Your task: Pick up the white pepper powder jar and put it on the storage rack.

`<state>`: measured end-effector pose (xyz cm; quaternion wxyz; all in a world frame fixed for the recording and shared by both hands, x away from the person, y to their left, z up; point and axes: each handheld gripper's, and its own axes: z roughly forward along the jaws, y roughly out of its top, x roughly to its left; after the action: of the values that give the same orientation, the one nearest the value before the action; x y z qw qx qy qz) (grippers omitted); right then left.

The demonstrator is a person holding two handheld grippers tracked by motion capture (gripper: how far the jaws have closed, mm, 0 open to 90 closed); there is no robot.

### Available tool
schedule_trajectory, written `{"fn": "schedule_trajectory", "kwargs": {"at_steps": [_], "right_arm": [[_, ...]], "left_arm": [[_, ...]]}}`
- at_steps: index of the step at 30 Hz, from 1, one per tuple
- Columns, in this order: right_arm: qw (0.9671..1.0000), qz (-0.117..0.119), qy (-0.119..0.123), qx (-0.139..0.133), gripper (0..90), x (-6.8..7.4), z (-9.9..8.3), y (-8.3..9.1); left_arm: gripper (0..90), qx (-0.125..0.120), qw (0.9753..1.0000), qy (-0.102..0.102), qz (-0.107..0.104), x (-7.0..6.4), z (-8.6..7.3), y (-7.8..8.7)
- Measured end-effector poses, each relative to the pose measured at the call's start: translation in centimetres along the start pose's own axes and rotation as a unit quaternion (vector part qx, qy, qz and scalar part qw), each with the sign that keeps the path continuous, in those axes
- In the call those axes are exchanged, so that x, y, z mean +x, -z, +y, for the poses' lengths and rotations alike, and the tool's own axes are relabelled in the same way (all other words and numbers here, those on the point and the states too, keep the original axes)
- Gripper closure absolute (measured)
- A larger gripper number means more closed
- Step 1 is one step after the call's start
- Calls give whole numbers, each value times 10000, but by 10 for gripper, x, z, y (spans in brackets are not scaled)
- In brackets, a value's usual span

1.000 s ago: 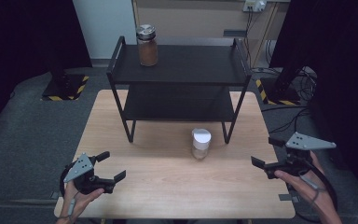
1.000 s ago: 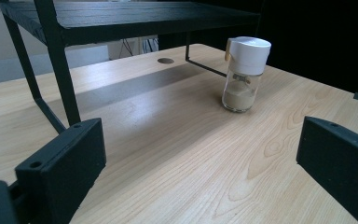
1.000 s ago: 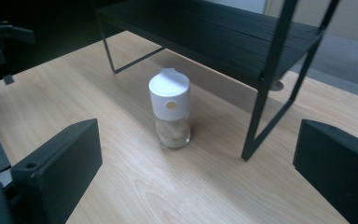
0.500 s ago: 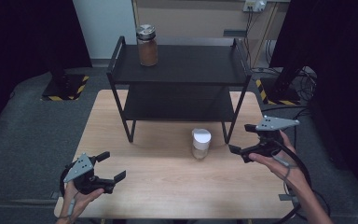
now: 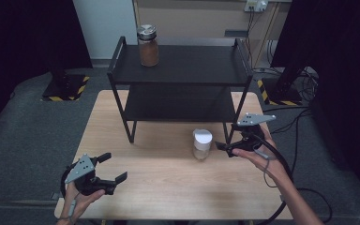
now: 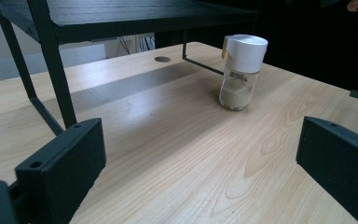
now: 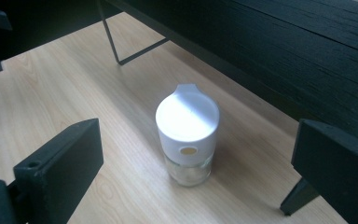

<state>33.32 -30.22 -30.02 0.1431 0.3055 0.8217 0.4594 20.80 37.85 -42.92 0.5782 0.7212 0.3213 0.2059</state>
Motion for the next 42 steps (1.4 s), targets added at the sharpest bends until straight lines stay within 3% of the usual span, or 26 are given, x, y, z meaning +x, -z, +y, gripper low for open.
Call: {"fn": "schedule_trajectory", "kwargs": {"at_steps": [10,25,33,35,42], "right_arm": [[9997,105,-40,231,26,-2,3,-30],[9980,-90,55,619,81,9,6,-91],[9972,-235,40,707,140,14,4,-103],[9974,-327,51,640,172,16,1,-103],[9981,-316,107,519,283,16,-4,-107]], "left_arm": [[5,9,10000,4,12,0,0,0],[5,19,10000,-49,-7,0,0,0],[5,13,10000,-52,-15,0,0,0],[5,16,10000,-52,-19,0,1,0],[5,16,10000,-53,-7,0,1,0]]}}
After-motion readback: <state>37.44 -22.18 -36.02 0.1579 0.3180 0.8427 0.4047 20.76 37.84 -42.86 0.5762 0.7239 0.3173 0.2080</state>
